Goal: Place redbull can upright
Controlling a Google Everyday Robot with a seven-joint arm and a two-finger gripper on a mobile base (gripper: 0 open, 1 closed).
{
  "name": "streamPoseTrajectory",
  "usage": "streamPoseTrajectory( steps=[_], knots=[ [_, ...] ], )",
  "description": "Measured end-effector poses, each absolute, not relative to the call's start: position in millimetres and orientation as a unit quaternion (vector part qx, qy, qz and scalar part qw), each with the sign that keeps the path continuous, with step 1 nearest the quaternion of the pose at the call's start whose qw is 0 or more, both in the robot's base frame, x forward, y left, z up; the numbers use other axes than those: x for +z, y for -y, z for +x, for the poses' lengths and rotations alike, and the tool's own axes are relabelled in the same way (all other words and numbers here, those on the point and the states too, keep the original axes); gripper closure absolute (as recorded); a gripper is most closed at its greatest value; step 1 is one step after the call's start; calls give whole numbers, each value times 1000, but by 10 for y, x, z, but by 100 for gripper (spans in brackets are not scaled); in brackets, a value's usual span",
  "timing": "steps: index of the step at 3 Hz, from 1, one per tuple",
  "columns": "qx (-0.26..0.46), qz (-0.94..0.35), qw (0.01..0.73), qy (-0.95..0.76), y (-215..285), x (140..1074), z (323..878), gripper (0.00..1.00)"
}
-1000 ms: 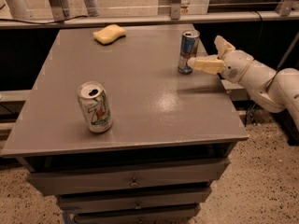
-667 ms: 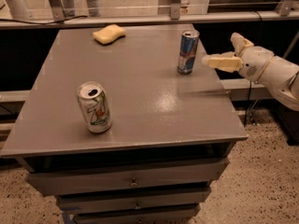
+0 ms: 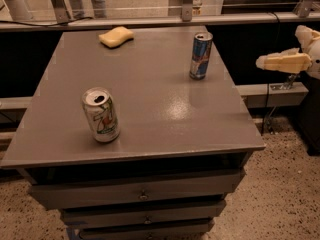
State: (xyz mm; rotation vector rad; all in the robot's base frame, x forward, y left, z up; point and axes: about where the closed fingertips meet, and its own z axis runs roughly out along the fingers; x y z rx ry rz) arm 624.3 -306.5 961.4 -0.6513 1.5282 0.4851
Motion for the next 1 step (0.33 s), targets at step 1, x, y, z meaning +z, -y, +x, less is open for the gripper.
streamPoseTrajectory(
  steps=[1],
  knots=[
    [211, -287, 647, -675, 3075, 9626, 6237, 0]
  ],
)
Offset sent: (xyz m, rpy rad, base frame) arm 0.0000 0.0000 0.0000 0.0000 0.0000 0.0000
